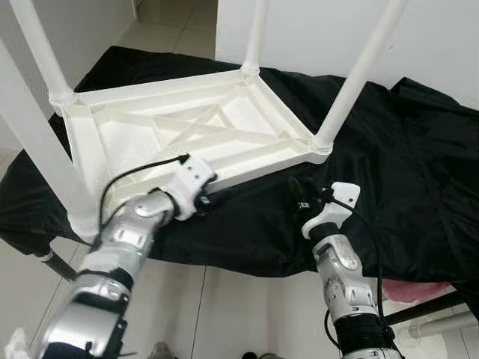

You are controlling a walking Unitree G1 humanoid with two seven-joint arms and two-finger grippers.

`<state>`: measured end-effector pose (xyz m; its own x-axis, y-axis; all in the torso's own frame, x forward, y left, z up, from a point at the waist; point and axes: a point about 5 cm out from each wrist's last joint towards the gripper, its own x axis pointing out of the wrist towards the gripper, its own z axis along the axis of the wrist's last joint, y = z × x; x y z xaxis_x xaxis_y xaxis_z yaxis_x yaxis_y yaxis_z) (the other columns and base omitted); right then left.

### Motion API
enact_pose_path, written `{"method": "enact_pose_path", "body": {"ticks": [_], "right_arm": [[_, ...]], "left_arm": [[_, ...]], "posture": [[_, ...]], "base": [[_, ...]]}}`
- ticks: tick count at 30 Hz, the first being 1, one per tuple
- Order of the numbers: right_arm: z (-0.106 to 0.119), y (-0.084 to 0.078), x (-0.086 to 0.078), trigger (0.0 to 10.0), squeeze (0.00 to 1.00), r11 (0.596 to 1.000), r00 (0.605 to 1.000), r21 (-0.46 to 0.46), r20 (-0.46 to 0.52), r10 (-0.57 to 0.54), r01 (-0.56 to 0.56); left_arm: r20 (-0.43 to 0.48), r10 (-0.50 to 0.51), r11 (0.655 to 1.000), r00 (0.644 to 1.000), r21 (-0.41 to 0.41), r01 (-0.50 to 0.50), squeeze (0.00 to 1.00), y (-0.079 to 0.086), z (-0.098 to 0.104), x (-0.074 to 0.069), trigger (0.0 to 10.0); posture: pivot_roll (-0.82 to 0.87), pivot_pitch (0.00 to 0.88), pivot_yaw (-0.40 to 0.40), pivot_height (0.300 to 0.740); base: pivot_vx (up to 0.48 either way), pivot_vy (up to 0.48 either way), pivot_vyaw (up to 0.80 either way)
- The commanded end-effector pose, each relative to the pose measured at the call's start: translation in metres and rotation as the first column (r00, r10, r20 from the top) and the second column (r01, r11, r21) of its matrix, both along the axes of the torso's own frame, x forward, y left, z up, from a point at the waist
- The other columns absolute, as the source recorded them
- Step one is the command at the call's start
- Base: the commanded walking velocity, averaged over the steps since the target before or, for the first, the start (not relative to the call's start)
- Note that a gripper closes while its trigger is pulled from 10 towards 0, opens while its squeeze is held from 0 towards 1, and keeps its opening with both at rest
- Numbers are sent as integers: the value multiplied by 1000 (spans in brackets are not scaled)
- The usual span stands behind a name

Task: Building children table

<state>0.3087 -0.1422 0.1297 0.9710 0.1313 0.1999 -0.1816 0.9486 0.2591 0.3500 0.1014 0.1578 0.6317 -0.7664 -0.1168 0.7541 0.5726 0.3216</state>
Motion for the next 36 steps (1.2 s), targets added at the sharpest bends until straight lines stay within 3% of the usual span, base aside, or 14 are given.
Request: {"method": "enact_pose_path", "body": {"ticks": [1,7,13,14,16,20,27,30,34,36], "right_arm": [[-6,0,-1,10000,0,1000,1000,-3,-21,-8,8],[-5,4,0,10000,0,1000,1000,-3,-17,-6,6],[-5,6,2,10000,0,1000,1000,-13,-13,-8,8],[-5,6,2,10000,0,1000,1000,-13,-13,-8,8],[-4,6,6,10000,0,999,1000,-35,-9,-19,19],[-3,5,13,10000,0,993,998,-105,-22,-51,48],[2,8,24,10000,0,984,996,-160,-28,-82,76],[4,12,28,10000,0,982,997,-175,-24,-80,74],[4,13,29,10000,0,981,997,-180,-23,-79,74],[4,14,32,10000,0,979,997,-189,-24,-77,71]], "left_arm": [[-4,-29,1000,1000,-11,29,0,-3,0,-4,10000],[48,0,988,999,-155,8,0,3,23,-11,10000],[82,48,982,996,-187,-32,0,12,30,-23,10000],[82,48,982,996,-187,-32,0,12,30,-23,10000],[105,77,985,991,-164,-59,0,16,32,-36,10000],[126,43,994,991,-102,-30,0,16,33,-55,10000],[87,7,998,996,-67,-1,0,30,34,-75,10000],[74,33,998,997,-63,-29,0,48,36,-88,10000],[73,43,998,996,-54,-39,0,57,37,-96,10000],[35,93,991,995,-98,-89,0,79,40,-111,10000]], "posture": [[68,107,-73,740],[74,108,-70,740],[82,112,-75,740],[82,112,-75,740],[90,117,-81,740],[107,122,-96,740],[124,129,-109,740],[132,131,-118,740],[141,133,-125,740],[147,137,-127,740]], "base": [[0,0,0],[0,0,0],[0,0,0],[0,0,0],[0,0,0],[0,0,0],[0,0,0],[0,0,0],[0,0,0],[0,0,0]]}}
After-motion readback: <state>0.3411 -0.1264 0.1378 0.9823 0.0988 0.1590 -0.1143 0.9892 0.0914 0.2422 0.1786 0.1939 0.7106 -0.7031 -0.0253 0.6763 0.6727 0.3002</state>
